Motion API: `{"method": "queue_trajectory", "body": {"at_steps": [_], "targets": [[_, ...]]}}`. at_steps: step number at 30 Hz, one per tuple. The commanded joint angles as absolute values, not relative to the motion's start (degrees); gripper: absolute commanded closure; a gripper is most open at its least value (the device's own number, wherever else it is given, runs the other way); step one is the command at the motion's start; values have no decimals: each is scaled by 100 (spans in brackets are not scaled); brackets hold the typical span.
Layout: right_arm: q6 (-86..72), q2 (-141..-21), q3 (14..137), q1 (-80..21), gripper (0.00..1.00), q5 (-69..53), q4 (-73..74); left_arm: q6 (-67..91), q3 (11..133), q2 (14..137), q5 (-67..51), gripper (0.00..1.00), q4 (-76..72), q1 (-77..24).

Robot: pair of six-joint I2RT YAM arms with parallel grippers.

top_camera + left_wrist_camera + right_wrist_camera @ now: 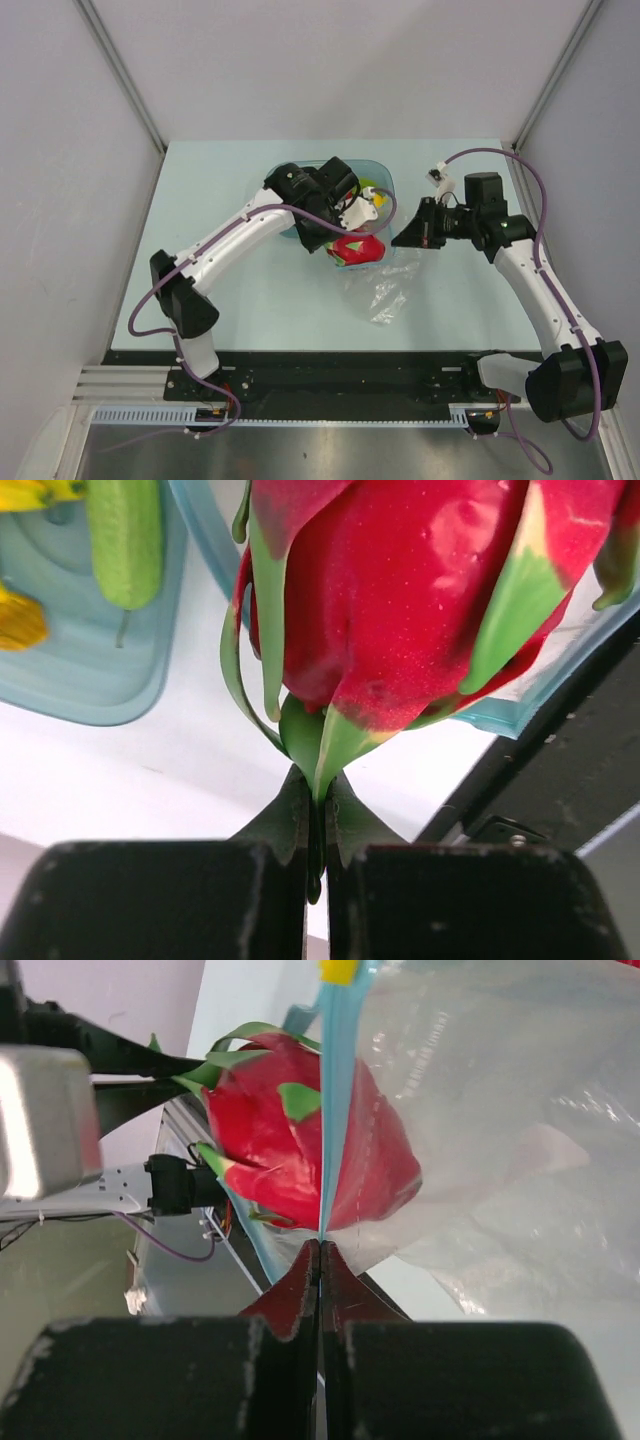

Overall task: Place the food in the zip-top bag and seal the zipper
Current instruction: Place the fake fruit in the zipper food storage bag.

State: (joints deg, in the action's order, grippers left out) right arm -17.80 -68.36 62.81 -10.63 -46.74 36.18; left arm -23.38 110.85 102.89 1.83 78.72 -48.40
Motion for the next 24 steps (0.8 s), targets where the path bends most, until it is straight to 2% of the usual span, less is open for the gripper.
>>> {"method": "queue_trajectory", "body": {"at_steps": [1,4,8,10,14,17,21,24], "targets": [[-1652,-6671,6504,-1221,100,-4606,3534,-1776,11144,10239,-394,100,8394,-4650],[-1757,-6749,6495,-1335,100,-4623,3297,-1723,11442,10415,-1147,100,8402,-4676],[-1968,-6987,6626,-1494,100,-4728,2989,-1688,11838,10739,-1564,99,8402,-4948],[-2004,-7040,6706,-1564,100,-4790,2883,-1687,12031,10994,-1704,94,8394,-5088],[-2021,-7040,6794,-1635,100,-4869,2944,-1608,12567,11417,-2080,90,8323,-5063],[-2022,-6926,6706,-1626,100,-4930,3015,-1530,12805,11461,-2958,79,8131,-4808],[-2065,-6820,6618,-1477,100,-4974,3050,-1205,12342,11093,-4436,68,7508,-4317],[-2162,-6785,6609,-1276,100,-5132,2936,-599,11218,10434,-5427,63,6358,-3877]]}}
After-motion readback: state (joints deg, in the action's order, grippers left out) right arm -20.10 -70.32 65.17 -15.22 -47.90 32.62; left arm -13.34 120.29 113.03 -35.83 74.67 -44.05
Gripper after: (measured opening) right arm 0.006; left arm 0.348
